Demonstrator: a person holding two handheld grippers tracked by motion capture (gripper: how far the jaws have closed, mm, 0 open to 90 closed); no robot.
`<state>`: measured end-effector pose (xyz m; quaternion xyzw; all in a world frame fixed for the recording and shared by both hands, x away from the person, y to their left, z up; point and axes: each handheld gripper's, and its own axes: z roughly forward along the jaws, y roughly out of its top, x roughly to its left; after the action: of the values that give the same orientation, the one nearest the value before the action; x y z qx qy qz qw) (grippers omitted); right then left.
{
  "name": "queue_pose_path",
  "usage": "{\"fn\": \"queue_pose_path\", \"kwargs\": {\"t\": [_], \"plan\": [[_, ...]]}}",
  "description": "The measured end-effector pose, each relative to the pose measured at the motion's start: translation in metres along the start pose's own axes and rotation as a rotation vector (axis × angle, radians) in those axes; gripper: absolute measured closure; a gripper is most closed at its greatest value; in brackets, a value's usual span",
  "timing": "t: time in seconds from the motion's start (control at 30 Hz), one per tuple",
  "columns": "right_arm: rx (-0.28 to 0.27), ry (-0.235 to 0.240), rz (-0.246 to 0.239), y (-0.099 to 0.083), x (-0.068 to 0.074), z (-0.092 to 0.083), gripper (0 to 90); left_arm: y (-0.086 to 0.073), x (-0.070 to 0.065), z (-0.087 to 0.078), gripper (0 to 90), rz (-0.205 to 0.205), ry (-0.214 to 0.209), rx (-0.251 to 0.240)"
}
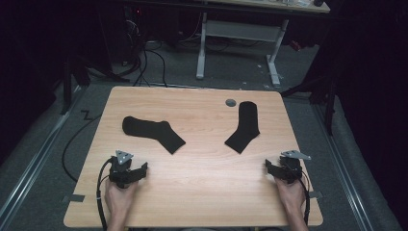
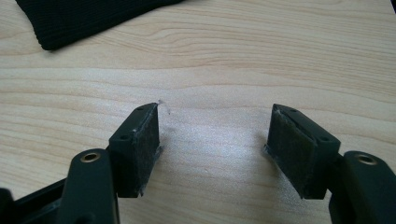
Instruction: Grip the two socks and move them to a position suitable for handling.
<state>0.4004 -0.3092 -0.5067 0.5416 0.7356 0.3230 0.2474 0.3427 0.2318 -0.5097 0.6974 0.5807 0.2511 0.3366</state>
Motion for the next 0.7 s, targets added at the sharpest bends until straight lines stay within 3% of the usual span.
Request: {"fn": "queue_pose_path", "kwargs": {"t": [0.27, 0.7], "plan": [[0.0, 0.0, 0.0, 0.0, 0.0001, 0.0, 34.5, 0.0003, -0.002, 0.0005, 27.6, 0.022, 0.006, 0.006], [-0.009, 0.029, -0.02, -0.0003, 0.0026, -0.0014, 47.0, 0.0009, -0.0055, 0.0015, 27.8, 0.053, 0.007, 0.012]]}}
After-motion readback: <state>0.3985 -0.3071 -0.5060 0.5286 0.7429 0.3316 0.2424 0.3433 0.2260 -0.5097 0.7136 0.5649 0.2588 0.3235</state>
